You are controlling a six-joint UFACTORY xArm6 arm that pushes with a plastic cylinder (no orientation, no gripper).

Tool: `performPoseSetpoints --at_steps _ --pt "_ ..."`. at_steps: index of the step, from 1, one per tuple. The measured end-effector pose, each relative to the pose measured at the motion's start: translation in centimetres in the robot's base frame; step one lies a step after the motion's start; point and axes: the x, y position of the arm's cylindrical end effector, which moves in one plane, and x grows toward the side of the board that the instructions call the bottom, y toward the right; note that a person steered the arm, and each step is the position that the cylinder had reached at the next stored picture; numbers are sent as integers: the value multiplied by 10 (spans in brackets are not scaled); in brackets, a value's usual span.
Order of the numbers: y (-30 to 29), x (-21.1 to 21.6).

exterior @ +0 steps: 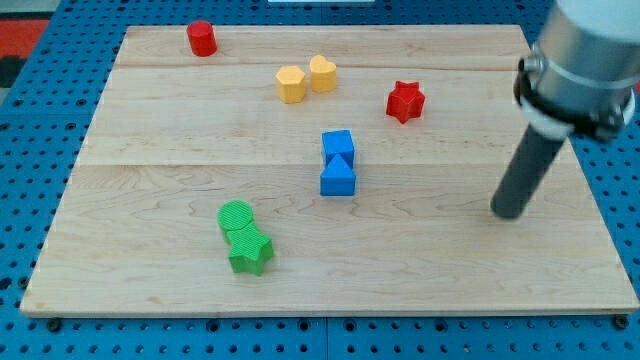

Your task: Move the arm towards the bottom center

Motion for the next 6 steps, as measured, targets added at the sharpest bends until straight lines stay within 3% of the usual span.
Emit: performPoseSetpoints --at_steps 1,3,6 --pt "-31 45" --pt "-67 63" --pt "-171 61"
